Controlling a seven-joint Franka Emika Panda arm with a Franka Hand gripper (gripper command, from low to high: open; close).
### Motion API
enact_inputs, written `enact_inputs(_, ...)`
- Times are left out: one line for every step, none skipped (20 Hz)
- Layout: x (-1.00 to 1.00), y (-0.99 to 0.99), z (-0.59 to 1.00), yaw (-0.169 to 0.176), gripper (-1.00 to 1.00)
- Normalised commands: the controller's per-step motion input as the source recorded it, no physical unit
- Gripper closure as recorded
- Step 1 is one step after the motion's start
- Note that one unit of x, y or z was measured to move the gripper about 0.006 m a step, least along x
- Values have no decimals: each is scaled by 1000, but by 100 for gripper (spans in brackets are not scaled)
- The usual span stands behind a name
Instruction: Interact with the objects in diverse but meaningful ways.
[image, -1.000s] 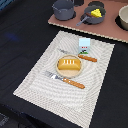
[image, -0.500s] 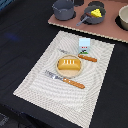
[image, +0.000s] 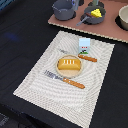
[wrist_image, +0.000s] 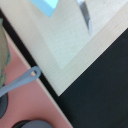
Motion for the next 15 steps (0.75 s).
enact_inputs(0,0,0,0,-100)
enact_inputs(0,0,0,0,-100)
enact_inputs(0,0,0,0,-100)
enact_inputs(0,0,0,0,-100)
enact_inputs(0,0,0,0,-100)
enact_inputs(0,0,0,0,-100)
enact_inputs(0,0,0,0,-100)
enact_inputs(0,0,0,0,-100)
enact_inputs(0,0,0,0,-100)
enact_inputs(0,0,0,0,-100)
enact_inputs(0,0,0,0,-100)
enact_inputs(0,0,0,0,-100)
enact_inputs(0,0,0,0,-100)
enact_inputs(0,0,0,0,-100)
enact_inputs(0,0,0,0,-100)
